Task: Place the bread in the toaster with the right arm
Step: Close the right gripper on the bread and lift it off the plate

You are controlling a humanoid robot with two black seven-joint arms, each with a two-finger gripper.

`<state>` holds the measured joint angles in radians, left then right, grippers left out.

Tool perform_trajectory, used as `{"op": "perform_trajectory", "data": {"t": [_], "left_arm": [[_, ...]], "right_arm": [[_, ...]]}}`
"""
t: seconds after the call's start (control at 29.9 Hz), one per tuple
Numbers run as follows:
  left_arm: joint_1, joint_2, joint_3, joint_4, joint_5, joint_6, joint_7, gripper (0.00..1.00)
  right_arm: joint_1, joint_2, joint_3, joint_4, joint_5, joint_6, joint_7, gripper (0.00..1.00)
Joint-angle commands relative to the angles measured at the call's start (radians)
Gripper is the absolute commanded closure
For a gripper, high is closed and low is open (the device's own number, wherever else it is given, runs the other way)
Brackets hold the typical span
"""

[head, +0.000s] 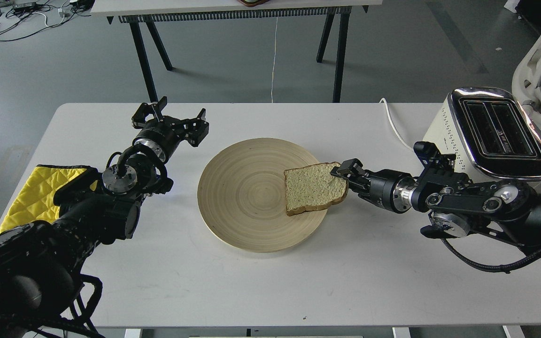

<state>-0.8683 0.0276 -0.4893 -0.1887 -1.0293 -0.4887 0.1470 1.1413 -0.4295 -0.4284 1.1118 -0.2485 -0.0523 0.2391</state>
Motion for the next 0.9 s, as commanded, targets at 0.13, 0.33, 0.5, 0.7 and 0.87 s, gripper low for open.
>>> {"op": "perform_trajectory", "data": {"t": [0.13,0.33,0.5,0.7,0.87], "left_arm": [[0.0,0.0,0.0,0.0,0.0,0.0,0.0,0.0],[0.0,0.0,0.0,0.0,0.0,0.0,0.0,0.0],[0.0,0.0,0.0,0.0,0.0,0.0,0.0,0.0],[0.0,0.0,0.0,0.0,0.0,0.0,0.0,0.0],[0.0,0.0,0.0,0.0,0.0,0.0,0.0,0.0]], "right_arm": [[0.002,-0.015,0.014,0.02,0.002,-0.001,0.0,0.84],[0.012,-0.015,0.025,0.019,0.003,-0.003,0.0,0.97],[0.015,-0.032,0.138,0.016,0.003,-0.003,0.006,0.99],[0.083,-0.1,0.234,0.017,-0.035,-0.003,-0.017,1.0],[0.187,-0.21,0.234,0.017,-0.156,-0.004,-0.083,1.0]]}}
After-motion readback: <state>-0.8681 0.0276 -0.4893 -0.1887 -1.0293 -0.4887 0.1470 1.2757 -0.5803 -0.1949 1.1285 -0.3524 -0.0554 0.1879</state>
